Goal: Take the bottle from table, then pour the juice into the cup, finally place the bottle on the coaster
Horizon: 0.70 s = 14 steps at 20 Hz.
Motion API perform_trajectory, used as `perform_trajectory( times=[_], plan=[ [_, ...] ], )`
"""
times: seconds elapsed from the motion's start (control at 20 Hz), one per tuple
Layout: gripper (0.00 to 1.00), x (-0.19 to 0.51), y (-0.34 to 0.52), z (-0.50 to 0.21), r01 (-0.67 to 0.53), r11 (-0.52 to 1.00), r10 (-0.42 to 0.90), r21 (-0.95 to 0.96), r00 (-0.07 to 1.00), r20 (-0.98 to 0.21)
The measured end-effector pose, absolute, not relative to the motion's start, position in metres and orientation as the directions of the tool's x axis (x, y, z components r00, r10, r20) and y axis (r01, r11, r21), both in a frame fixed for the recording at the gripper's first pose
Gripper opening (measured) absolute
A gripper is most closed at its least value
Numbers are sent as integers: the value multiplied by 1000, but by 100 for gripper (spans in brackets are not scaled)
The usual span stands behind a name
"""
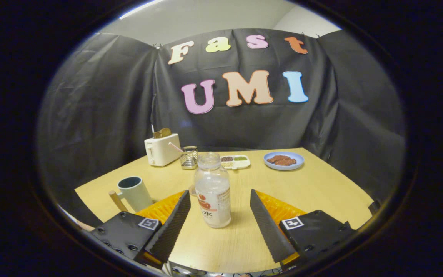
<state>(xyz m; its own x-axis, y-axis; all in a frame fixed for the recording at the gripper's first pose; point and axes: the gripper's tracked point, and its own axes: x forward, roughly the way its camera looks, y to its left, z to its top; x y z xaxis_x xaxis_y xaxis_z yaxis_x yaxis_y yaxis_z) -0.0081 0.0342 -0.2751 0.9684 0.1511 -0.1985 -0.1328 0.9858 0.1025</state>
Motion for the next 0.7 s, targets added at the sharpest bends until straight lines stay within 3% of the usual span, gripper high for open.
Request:
perform_trajectory(
  times=[0.7],
  plan=[
    [99, 44, 62, -328, -139, 981, 172, 132, 943, -286]
  ],
)
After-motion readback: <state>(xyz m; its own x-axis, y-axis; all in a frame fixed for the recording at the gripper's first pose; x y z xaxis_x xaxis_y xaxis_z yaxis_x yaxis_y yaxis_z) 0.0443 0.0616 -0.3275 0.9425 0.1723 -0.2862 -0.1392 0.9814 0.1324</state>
